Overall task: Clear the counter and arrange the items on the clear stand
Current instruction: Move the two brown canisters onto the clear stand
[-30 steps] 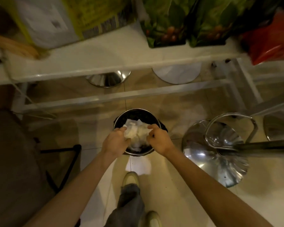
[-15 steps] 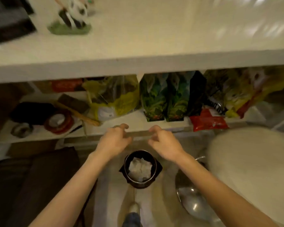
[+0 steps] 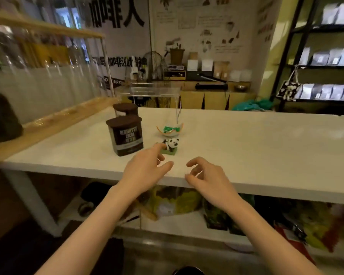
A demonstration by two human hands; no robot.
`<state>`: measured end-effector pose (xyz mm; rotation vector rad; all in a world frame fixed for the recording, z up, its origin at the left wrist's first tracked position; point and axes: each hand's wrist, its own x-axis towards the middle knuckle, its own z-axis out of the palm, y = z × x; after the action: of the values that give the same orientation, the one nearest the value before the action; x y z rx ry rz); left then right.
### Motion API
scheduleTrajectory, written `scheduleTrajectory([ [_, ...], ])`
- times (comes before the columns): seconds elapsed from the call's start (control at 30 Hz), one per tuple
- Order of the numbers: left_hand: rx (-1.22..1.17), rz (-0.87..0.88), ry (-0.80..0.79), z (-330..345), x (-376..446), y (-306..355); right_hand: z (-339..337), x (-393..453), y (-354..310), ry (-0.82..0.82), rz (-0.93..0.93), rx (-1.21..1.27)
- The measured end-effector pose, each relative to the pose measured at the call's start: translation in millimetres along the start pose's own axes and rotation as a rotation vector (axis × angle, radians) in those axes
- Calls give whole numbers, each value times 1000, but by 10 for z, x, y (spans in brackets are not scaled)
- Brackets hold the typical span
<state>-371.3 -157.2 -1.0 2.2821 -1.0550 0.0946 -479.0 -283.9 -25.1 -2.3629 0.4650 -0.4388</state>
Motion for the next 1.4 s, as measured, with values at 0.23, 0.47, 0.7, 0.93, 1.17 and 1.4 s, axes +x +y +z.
scheduleTrajectory([
  [0.23, -1, -69, 208, -657, 184, -345, -63, 604, -564, 28, -116, -50],
  [0.47, -74, -177, 266, -707, 443, -966, 209, 1297, -829, -17, -113, -13],
  [0.7, -245, -360, 36, -557, 863, -1603, 608, 1912, -807, -182, 39, -10],
  [0.93, -463, -250, -205, -575, 1143, -1936, 811, 2199, -725, -297, 96, 23],
  [1.17, -488, -174, -159, -537, 1236, -2029, 760, 2264, -771, -308, 59, 32],
  [1.4, -523, -104, -11, -734, 1545, -1875, 497, 2549, -872, -218, 14, 200],
])
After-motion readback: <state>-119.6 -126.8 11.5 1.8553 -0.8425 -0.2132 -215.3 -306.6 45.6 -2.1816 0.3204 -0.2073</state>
